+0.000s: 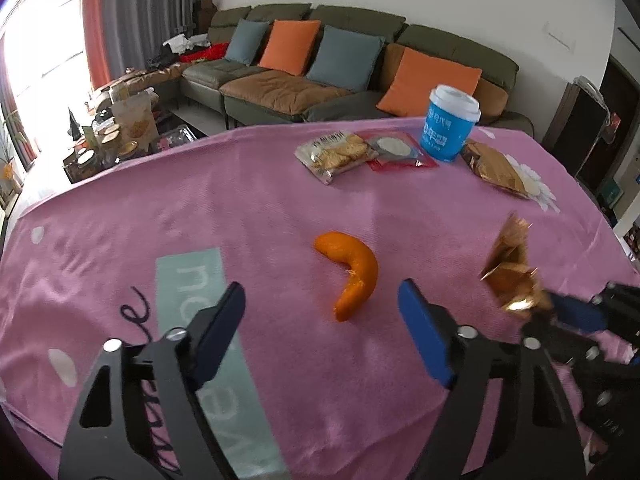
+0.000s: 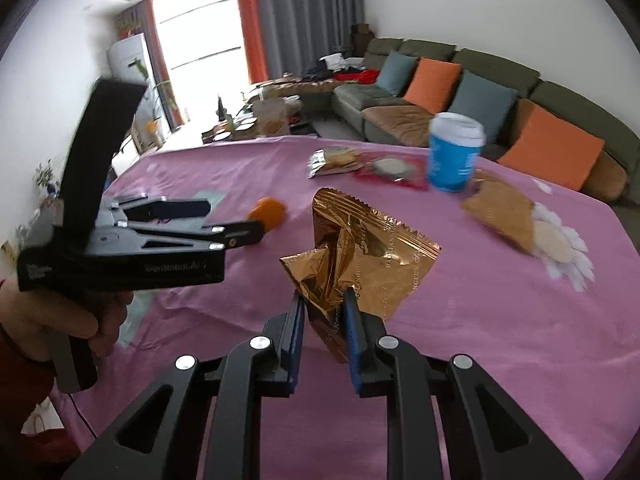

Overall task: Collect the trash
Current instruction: 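Grasp the gold foil wrapper with the right tool while the left tool grasps the orange peel, then carry the wrapper and peel to the teal bin and open both tools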

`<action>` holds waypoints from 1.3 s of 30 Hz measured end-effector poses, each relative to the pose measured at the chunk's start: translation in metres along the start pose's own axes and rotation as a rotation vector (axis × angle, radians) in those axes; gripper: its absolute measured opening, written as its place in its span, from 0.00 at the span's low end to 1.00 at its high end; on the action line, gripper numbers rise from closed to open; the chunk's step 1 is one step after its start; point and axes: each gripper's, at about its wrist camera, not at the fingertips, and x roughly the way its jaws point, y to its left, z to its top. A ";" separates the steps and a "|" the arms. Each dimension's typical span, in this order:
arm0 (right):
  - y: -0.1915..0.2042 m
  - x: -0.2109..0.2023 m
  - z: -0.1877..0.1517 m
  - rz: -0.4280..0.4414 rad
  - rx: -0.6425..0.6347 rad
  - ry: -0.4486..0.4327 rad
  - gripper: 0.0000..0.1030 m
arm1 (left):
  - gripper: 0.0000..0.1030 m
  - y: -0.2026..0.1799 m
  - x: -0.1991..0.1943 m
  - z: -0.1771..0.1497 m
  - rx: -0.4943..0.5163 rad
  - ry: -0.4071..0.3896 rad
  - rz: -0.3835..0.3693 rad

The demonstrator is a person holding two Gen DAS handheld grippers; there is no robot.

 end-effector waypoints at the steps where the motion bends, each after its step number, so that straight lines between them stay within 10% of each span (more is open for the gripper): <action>1: -0.002 -0.001 0.001 0.001 0.005 -0.002 0.17 | 0.62 -0.001 0.003 0.000 0.000 0.011 -0.001; 8: -0.005 -0.002 0.002 0.011 0.015 -0.014 0.17 | 0.22 -0.003 0.011 0.000 -0.012 0.013 -0.016; 15: 0.003 -0.006 0.007 0.039 0.010 -0.031 0.17 | 0.11 0.000 -0.001 -0.004 -0.013 0.005 -0.028; 39: 0.142 -0.051 0.028 0.283 -0.212 -0.129 0.17 | 0.09 0.106 -0.202 -0.105 -0.205 -0.187 0.334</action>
